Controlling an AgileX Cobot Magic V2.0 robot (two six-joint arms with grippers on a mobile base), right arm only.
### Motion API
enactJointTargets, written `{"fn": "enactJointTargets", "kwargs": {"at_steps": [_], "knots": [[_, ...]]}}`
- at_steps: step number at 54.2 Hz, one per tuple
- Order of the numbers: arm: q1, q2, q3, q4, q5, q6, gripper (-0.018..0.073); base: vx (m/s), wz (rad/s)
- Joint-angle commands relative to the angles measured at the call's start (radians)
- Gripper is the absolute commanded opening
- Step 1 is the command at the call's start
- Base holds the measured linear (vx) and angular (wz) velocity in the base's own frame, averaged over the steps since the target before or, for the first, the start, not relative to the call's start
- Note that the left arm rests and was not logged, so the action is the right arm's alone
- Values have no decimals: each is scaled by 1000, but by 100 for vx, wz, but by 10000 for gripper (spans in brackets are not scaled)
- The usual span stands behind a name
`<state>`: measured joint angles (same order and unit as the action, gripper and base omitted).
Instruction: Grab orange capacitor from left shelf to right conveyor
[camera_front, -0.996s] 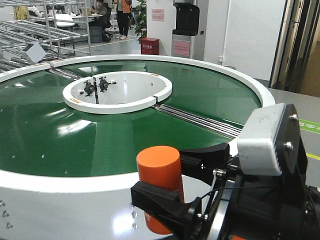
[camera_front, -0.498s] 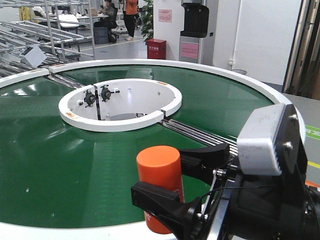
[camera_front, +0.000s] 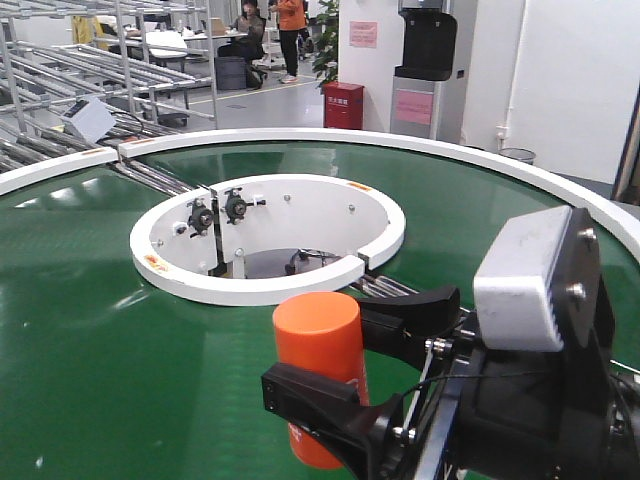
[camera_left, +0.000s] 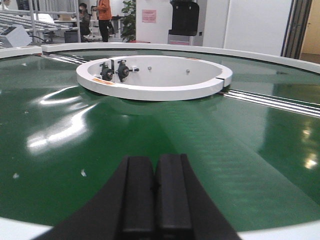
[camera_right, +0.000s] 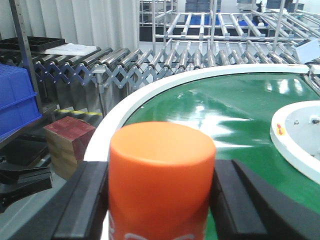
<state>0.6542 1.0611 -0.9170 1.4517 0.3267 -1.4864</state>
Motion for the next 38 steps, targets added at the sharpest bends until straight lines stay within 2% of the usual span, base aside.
{"fn": "enactJointTargets", "kwargs": {"at_steps": [1, 38], "knots": [[-2, -20, -29, 32, -7, -7, -3, 29, 13], [-2, -20, -29, 32, -8, -7, -3, 21, 8]]}}
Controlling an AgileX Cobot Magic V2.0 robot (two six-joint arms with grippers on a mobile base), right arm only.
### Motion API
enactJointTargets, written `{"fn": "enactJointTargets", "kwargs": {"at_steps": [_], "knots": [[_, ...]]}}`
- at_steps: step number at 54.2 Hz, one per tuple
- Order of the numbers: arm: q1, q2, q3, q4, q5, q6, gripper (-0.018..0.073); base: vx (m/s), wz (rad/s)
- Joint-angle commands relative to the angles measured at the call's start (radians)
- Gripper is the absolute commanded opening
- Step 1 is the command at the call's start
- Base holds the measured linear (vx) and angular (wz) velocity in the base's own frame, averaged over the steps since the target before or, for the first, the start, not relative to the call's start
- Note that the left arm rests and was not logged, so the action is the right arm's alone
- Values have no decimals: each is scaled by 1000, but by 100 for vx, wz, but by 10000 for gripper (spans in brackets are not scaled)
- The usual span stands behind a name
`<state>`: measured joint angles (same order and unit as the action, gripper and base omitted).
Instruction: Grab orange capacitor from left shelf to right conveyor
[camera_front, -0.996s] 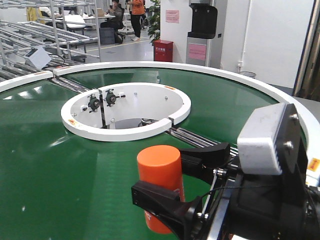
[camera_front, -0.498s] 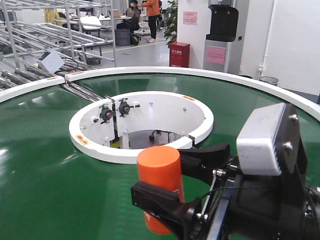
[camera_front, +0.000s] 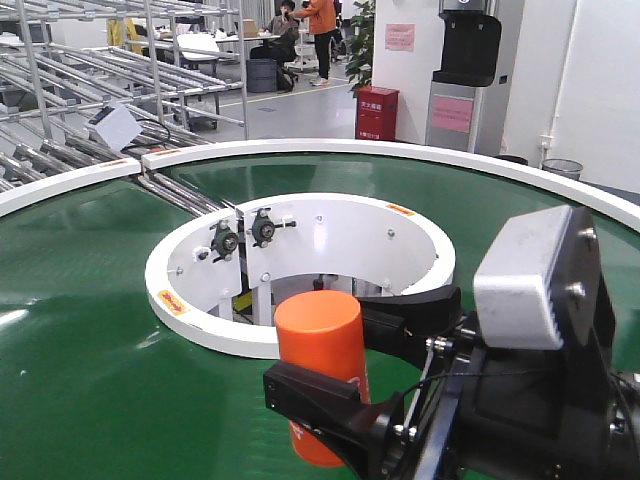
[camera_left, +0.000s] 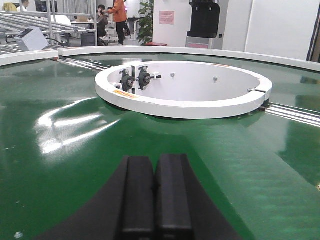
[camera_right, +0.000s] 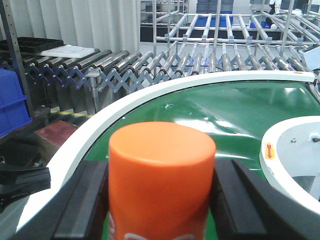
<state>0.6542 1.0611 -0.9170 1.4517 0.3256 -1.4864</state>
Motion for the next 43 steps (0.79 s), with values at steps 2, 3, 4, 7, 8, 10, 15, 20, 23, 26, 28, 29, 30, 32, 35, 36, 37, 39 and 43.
{"fn": "enactJointTargets", "kwargs": {"at_steps": [2, 3, 4, 7, 8, 10, 15, 20, 23, 26, 28, 29, 30, 32, 35, 36, 37, 39, 43], "knots": [[-2, -20, -29, 32, -6, -7, -3, 8, 2], [-2, -20, -29, 32, -6, -7, -3, 6, 2], [-2, -20, -29, 32, -6, -7, -3, 5, 1], [-2, -20, -29, 32, -7, -7, -3, 5, 1], [-2, -20, -29, 32, -7, -7, -3, 4, 2], [-2, -20, -29, 32, -7, -7, -3, 3, 2], [-2, -20, -29, 32, -7, -7, -3, 2, 1], [-2, -20, -29, 32, -7, -7, -3, 0, 0], [-2, -20, -29, 32, -6, -7, -3, 0, 0], [-2, -20, -29, 32, -4, -7, -3, 0, 0], [-2, -20, -29, 32, -5, -7, -3, 0, 0], [-2, -20, -29, 32, -5, -7, -3, 0, 0], [-2, -20, -29, 32, -5, -7, -3, 0, 0], [-2, -20, -29, 32, -5, -7, -3, 0, 0], [-2, -20, -29, 32, -5, -7, -3, 0, 0], [-2, -20, -29, 32, -5, -7, -3, 0, 0], [-2, -20, -29, 32, -4, -6, -3, 0, 0], [-2, -20, -29, 32, -4, -6, -3, 0, 0], [-2, -20, -29, 33, -3, -3, -3, 0, 0]]}}
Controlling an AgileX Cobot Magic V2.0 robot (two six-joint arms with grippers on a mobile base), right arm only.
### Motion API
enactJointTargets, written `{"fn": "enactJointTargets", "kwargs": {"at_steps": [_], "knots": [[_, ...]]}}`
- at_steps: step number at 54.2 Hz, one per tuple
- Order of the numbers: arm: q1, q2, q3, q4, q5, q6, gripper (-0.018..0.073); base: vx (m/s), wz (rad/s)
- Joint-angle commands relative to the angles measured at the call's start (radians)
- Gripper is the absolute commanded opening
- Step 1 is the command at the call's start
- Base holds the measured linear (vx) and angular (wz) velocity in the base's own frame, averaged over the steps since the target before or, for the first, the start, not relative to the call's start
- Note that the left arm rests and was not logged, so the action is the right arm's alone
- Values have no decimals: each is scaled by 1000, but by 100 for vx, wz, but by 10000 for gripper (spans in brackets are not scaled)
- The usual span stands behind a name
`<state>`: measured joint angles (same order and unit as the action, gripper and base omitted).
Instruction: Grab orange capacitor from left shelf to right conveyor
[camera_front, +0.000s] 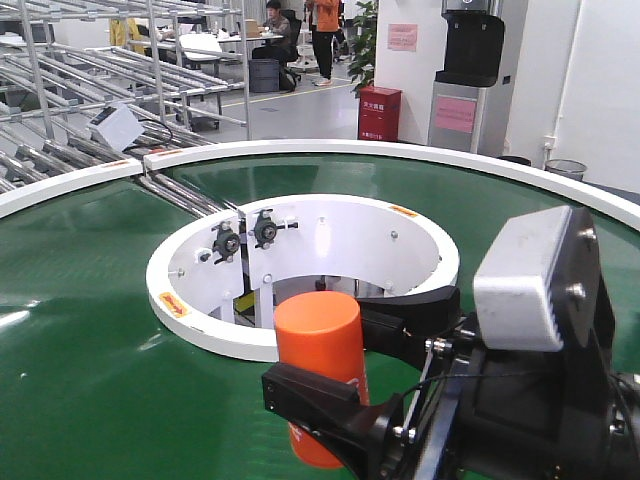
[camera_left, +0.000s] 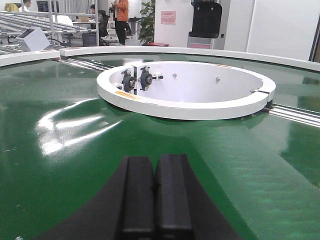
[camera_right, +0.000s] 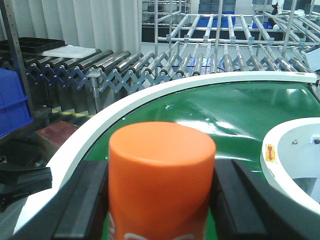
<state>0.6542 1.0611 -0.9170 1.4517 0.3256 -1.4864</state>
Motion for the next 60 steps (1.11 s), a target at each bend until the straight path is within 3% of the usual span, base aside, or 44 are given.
{"fn": "enactJointTargets", "kwargs": {"at_steps": [1, 25, 40, 60], "knots": [[-2, -20, -29, 36, -3, -3, -3, 0, 0], [-2, -2, -29, 64, -20, -7, -3, 0, 0], [-2, 132, -37, 80, -431, -10, -3, 0, 0], [-2, 505, -198, -18, -428, -10, -6, 0, 0]]}}
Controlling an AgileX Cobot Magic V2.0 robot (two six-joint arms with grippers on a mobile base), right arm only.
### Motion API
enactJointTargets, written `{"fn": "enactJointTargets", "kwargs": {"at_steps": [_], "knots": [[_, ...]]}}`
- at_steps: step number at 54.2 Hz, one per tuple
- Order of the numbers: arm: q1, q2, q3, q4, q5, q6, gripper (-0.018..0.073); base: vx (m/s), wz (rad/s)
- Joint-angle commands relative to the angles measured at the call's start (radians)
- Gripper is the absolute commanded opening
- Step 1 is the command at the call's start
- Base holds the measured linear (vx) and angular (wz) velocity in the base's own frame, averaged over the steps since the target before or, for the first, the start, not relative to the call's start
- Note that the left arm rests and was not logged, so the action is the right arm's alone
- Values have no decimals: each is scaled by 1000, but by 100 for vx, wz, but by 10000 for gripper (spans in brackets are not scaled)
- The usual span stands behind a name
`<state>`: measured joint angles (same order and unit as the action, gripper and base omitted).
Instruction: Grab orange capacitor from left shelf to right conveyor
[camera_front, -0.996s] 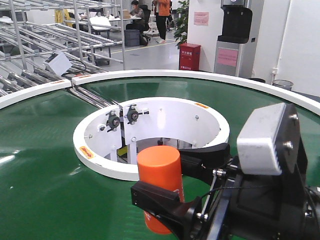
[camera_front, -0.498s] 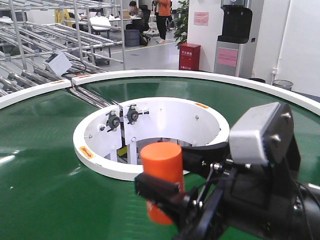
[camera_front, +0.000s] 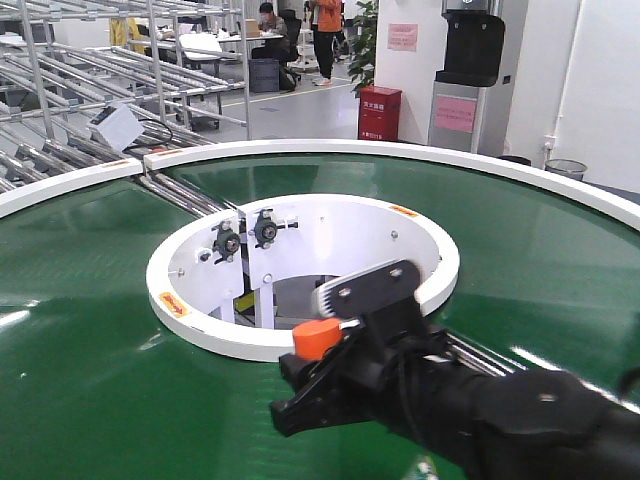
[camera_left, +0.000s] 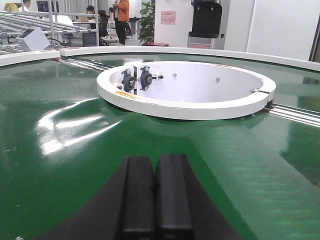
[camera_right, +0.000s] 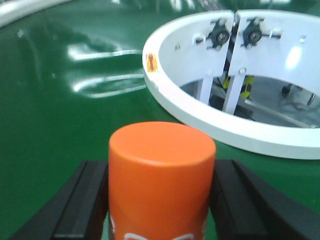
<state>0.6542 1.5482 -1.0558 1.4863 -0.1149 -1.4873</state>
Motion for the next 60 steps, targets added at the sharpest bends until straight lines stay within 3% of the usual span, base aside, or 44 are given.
{"fn": "enactJointTargets", "kwargs": {"at_steps": [1, 15, 23, 39, 52, 56, 60], "knots": [[-2, 29, -61, -62, 19, -10, -8, 0, 0], [-2, 157, -61, -141, 16, 2, -7, 0, 0], [-2, 177, -61, -138, 16, 7, -7, 0, 0], [-2, 167, -63, -139, 9, 120, -7, 0, 0], [-2, 98, -62, -161, -103, 200, -7, 0, 0], [-2, 74, -62, -199, -113, 252, -7, 0, 0], [-13, 64, -59, -326, -106, 416, -7, 0, 0]]}}
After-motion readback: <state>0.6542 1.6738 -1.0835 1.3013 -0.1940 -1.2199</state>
